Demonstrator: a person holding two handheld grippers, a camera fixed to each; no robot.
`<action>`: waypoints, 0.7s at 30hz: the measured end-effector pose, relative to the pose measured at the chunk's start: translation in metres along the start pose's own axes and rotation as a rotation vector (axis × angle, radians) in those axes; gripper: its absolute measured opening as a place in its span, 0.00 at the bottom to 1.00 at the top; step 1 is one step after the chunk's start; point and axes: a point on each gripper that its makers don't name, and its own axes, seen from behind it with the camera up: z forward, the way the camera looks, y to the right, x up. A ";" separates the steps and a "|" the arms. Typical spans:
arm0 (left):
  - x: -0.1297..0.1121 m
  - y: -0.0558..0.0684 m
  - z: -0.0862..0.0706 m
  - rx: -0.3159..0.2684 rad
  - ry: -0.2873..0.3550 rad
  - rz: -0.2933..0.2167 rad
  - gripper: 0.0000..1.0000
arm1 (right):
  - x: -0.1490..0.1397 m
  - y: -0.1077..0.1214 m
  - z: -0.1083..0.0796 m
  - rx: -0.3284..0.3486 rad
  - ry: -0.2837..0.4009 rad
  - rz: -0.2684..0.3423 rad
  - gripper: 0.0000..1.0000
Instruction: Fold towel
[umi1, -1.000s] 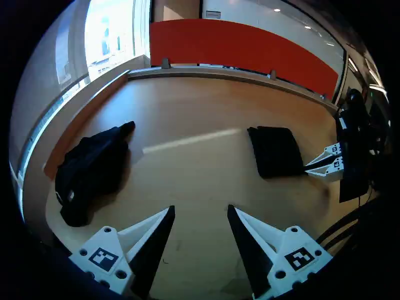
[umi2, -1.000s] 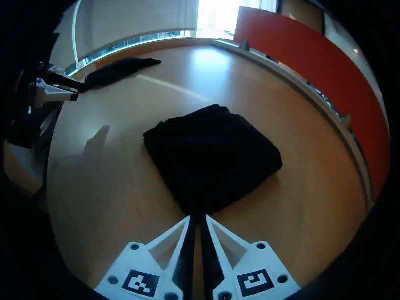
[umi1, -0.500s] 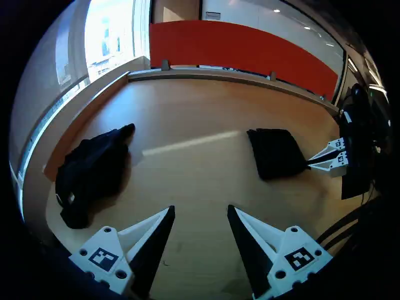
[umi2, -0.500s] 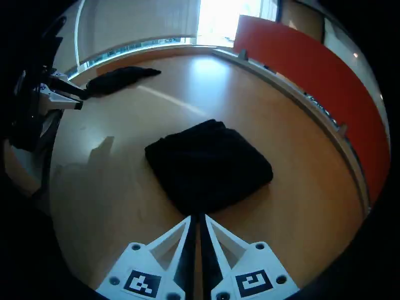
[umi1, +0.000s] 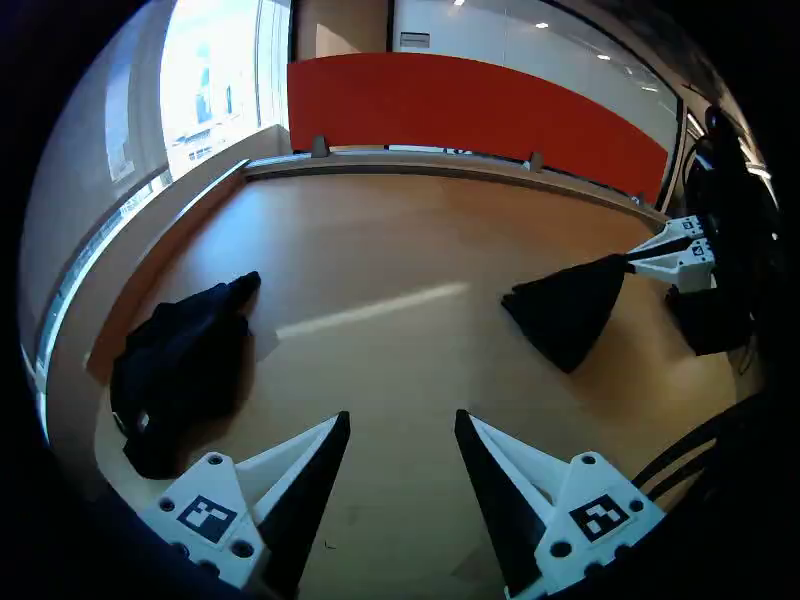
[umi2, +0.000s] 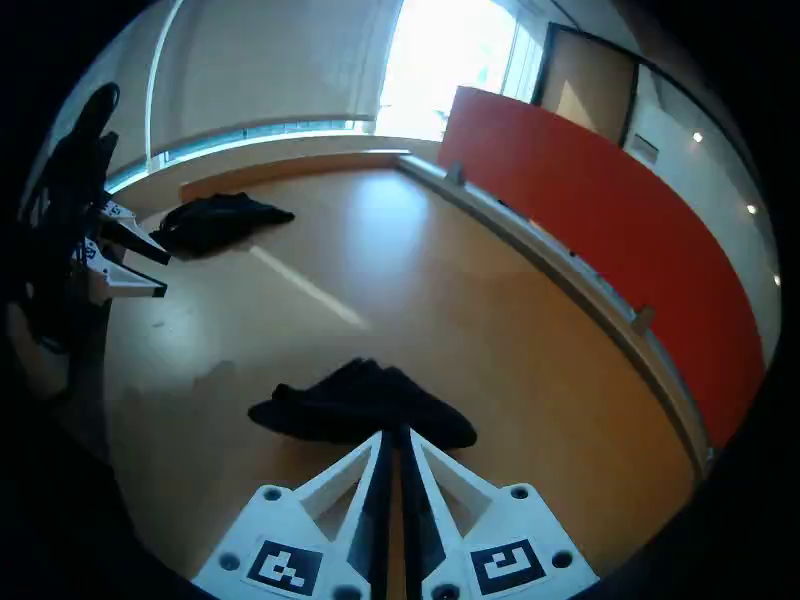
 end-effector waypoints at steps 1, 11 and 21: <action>0.002 0.001 0.000 -0.002 0.002 0.002 0.77 | 0.006 0.004 -0.003 -0.005 0.009 0.002 0.05; 0.020 0.012 0.000 -0.018 0.026 0.021 0.77 | 0.044 0.039 -0.037 -0.059 0.068 0.011 0.05; 0.033 0.024 0.003 -0.036 0.034 0.033 0.77 | 0.043 0.075 -0.069 -0.103 0.094 0.078 0.05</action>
